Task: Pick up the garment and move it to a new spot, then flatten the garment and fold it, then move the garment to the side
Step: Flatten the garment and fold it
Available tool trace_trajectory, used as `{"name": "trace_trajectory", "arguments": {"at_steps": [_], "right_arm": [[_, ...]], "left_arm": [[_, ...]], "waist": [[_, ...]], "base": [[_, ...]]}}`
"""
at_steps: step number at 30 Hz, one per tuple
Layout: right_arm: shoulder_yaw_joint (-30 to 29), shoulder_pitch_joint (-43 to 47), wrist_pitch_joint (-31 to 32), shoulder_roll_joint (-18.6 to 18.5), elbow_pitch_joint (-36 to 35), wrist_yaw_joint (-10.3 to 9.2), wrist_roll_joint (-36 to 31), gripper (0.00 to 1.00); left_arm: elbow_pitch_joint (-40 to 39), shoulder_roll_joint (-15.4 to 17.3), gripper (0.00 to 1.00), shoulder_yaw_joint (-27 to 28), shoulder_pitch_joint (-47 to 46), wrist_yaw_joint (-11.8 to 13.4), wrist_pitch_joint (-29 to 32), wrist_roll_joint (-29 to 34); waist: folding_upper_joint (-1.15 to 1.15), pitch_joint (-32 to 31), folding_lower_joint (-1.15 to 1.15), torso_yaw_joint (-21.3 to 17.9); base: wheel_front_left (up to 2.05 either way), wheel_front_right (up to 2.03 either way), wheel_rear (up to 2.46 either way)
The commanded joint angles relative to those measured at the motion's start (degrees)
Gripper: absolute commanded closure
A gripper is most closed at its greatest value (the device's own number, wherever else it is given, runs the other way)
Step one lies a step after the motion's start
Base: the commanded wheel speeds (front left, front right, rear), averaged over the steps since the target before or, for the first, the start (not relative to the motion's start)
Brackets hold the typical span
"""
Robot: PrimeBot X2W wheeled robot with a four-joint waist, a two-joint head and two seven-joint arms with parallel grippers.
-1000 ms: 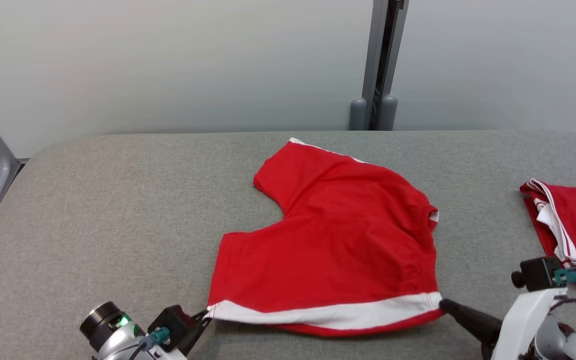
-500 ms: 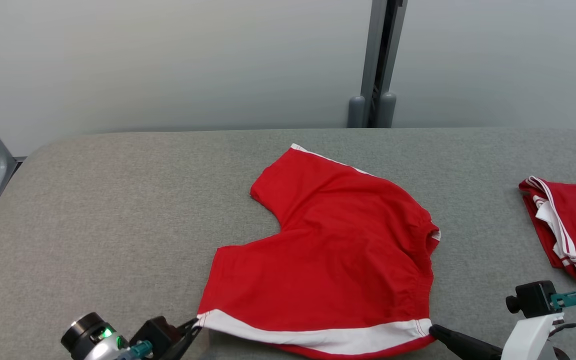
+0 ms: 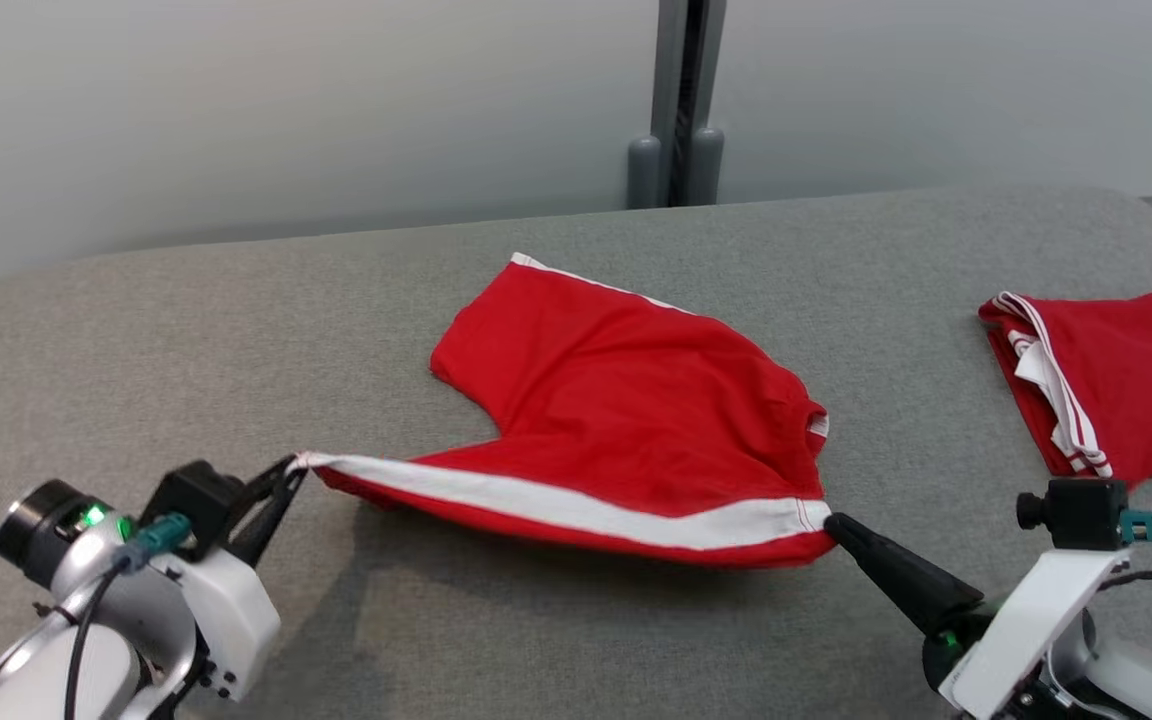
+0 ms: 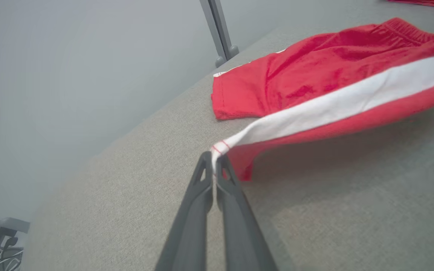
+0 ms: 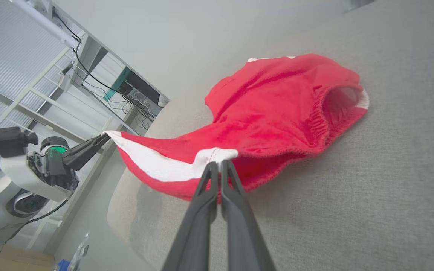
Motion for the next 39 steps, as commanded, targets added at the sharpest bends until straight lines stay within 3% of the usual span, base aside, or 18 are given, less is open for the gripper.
{"name": "trace_trajectory", "arguments": {"at_steps": [1, 8, 14, 27, 39], "right_arm": [[-0.53, -1.03, -0.92, 0.67, -0.03, 0.00, -0.36, 1.00], [-3.29, -3.65, -3.70, 5.46, 1.51, 0.00, -2.13, 1.00], [-5.00, -6.15, -4.30, 10.61, 4.88, 0.00, -3.94, 1.00], [-9.95, -11.20, -4.53, 23.71, 13.17, 0.00, -9.24, 1.00], [-16.38, -12.91, -4.50, 33.77, 19.62, 0.00, -14.93, 1.00]], "left_arm": [[-0.15, 0.22, 1.00, 0.83, -1.69, 0.51, 0.50, -0.66], [1.89, 0.90, 1.00, 4.08, -7.87, 1.10, 4.36, -2.82], [5.67, 0.60, 1.00, 4.56, -14.08, -0.05, 7.59, -2.99], [17.70, -0.36, 1.00, 0.44, -29.39, -5.51, 12.85, 1.86], [30.70, -1.76, 1.00, -2.42, -39.84, -6.59, 13.99, 5.89]], "waist": [[0.00, 1.53, 0.00, -1.76], [0.00, 4.83, 0.00, -6.44], [0.00, 7.74, 0.00, -10.62], [0.00, 14.08, 0.00, -18.58], [0.00, 18.89, 0.00, -23.67]], "base": [[0.00, 0.00, 0.00], [0.00, 0.00, 0.00], [0.00, 0.00, 0.00], [0.00, 0.00, 0.00], [0.00, 0.00, 0.00]]}}
